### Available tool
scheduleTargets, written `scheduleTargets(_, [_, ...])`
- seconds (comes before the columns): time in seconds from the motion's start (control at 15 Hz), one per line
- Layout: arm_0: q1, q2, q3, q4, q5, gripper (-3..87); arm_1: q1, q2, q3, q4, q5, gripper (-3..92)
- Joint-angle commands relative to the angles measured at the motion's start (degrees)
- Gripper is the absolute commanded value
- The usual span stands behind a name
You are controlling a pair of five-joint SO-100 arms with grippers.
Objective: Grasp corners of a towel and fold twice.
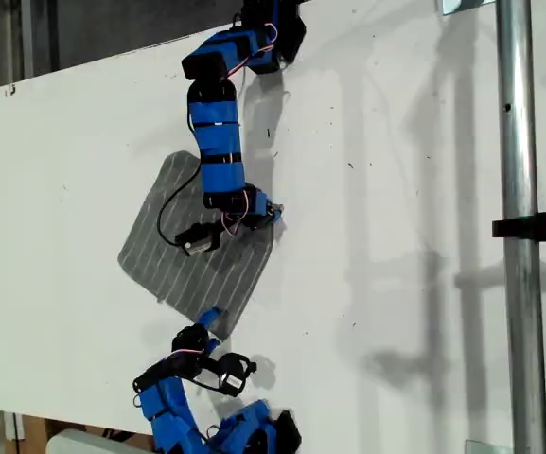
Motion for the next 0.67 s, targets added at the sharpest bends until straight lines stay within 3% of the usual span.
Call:
scheduleTargets(0.0, [-1.0, -3.7, 0.7, -4.4, -0.7, 30.0, -0.4, 4.6, 0.4, -0.4, 0.0, -0.2])
scheduleTargets(0.13, [-2.1, -10.2, -0.3, -5.8, -1.9, 30.0, -0.6, 5.6, 1.3, -0.4, 0.2, -0.2])
scheduleTargets(0.27, [-2.2, -16.0, -3.6, -5.1, -2.1, 23.0, -0.8, 6.3, 1.9, -0.2, 0.4, -0.2])
scheduleTargets(0.4, [-2.2, -15.9, -4.1, -5.8, -1.9, -2.7, -0.8, 6.7, 2.1, -0.2, 0.4, -0.2])
scheduleTargets(0.6, [1.3, -11.6, -4.4, -5.0, -3.2, -2.8, -0.8, 7.5, 3.0, -0.2, 0.4, -0.2])
